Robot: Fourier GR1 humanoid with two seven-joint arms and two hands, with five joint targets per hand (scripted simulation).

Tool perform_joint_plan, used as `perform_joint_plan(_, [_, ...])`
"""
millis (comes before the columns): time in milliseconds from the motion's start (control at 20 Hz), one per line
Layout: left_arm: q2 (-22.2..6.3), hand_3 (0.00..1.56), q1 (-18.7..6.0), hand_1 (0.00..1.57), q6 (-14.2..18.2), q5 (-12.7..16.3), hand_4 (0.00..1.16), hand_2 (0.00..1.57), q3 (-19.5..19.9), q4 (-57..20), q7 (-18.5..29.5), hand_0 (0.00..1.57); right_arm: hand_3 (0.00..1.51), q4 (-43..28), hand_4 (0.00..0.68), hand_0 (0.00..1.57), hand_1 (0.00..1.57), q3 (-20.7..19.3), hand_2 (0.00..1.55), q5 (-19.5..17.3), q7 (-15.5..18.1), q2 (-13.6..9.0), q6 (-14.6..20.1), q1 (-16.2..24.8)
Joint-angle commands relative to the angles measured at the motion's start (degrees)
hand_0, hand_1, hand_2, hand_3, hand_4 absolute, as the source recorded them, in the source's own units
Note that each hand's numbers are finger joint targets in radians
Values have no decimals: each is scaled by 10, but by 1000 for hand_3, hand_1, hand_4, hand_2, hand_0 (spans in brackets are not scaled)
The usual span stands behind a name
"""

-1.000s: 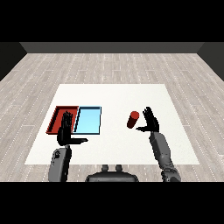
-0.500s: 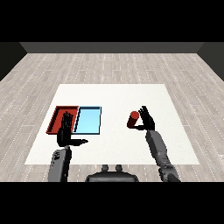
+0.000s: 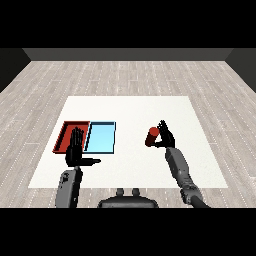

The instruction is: Pick the red can and put it in the red box

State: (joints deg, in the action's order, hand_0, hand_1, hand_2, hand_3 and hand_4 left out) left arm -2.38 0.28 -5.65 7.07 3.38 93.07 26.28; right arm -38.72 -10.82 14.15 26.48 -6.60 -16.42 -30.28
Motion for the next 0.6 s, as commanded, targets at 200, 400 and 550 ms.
perform_joint_plan(200, [16, 0, -11, 0, 19, -14, 0, 0, -20, 9, -23, 0, 0, 55, 0, 0, 0, 0, 0, -9, 36, 6, 9, -16])
perform_joint_plan(400, [9, 0, -9, 0, 14, -10, 0, 0, -7, 0, -2, 0, 0, 62, 0, 0, 0, 5, 0, -12, 28, 6, 16, -27])
perform_joint_plan(550, [7, 0, 1, 0, 2, -3, 0, 0, -4, -8, 9, 0, 0, 105, 0, 0, 0, 2, 0, -18, 30, 13, 30, -72])
